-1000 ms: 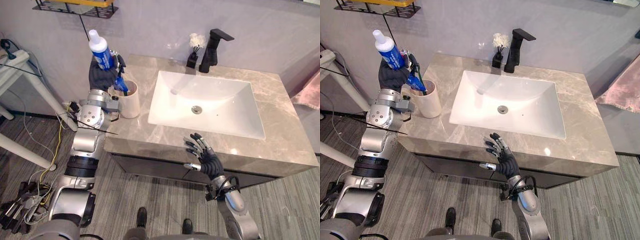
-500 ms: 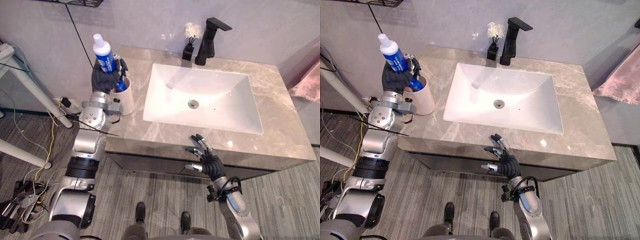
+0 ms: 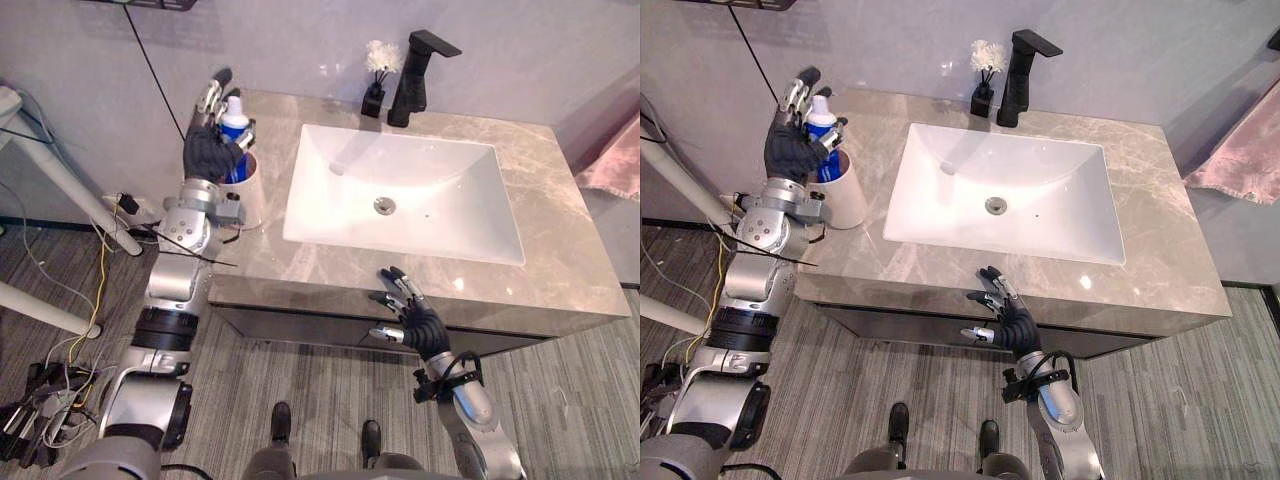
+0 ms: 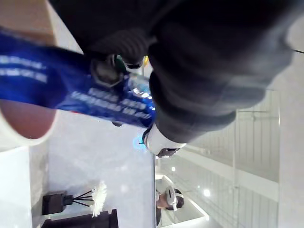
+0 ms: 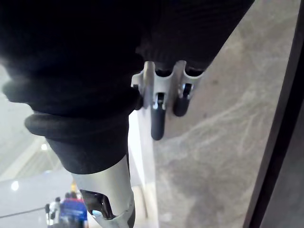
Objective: Organize washtable
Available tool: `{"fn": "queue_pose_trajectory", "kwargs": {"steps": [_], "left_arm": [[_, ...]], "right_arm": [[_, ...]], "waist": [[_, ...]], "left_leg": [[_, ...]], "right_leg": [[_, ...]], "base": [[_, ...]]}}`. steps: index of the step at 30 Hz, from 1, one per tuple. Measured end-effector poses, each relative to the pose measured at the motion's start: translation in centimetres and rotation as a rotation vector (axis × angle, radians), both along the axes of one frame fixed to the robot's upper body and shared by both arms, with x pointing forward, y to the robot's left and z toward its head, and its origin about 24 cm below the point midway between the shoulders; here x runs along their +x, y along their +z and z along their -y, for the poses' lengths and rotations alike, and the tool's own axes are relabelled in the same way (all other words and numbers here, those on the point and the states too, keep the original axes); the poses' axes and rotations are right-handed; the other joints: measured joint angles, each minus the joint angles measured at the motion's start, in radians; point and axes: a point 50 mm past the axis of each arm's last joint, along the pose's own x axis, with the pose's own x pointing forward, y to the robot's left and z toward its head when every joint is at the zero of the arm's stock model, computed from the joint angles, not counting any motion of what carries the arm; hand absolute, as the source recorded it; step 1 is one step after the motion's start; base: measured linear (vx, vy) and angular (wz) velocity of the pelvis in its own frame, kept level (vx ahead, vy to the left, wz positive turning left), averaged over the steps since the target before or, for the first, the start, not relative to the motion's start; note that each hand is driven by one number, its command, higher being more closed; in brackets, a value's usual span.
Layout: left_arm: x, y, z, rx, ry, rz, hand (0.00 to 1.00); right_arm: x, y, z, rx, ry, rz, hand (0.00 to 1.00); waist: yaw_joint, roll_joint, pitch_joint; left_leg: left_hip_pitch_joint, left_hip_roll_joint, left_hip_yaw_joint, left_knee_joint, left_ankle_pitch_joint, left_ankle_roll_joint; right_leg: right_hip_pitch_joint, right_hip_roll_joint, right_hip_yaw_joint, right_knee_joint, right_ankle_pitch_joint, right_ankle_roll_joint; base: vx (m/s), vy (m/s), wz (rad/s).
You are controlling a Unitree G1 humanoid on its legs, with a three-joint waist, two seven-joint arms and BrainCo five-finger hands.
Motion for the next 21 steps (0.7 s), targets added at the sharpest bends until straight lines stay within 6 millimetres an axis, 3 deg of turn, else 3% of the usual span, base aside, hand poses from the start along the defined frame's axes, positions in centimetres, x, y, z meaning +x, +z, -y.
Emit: {"fn": "queue_pose_trajectory", "kwargs": {"steps": [9,15,20,21], "left_arm": [[0.0,1.1,0.0,0.013,0.000,0.034,0.00],[-0.6,6.5,-1.1,0.043,0.026,0.203,0.00],[-3.6,9.3,-1.0,0.053,-0.026,0.369,0.00],[-4.7,9.3,-1.3,0.049,-0.033,0.412,1.00]], "right_arm": [[-0.2,-0.5,-0.3,-0.006,0.022,-0.022,0.00],[-0.2,-0.9,-0.2,-0.018,0.034,-0.039,0.00],[-0.3,-1.3,-0.2,-0.020,0.032,-0.055,0.00],[-0.4,-1.4,-0.1,-0.021,0.030,-0.059,0.00]], "waist": [[0.001,0.002,-0.002],[0.004,0.013,-0.007],[0.008,0.032,-0.020],[0.008,0.040,-0.024]], "left_leg": [[0.020,-0.001,-0.015,0.000,0.000,0.000],[0.036,-0.004,-0.020,0.000,0.001,0.000],[0.039,-0.005,-0.034,-0.004,0.001,0.000],[0.040,-0.005,-0.037,-0.005,0.001,0.000]], "right_leg": [[0.028,-0.002,-0.009,-0.009,0.000,0.000],[0.056,-0.002,-0.021,-0.023,0.007,0.000],[0.065,-0.003,-0.031,-0.022,0.000,-0.005],[0.067,-0.004,-0.034,-0.022,-0.001,-0.005]], "base": [[0.00,0.000,0.02],[-0.01,0.000,0.05],[-0.01,-0.001,0.05],[0.00,-0.001,0.11]]}}
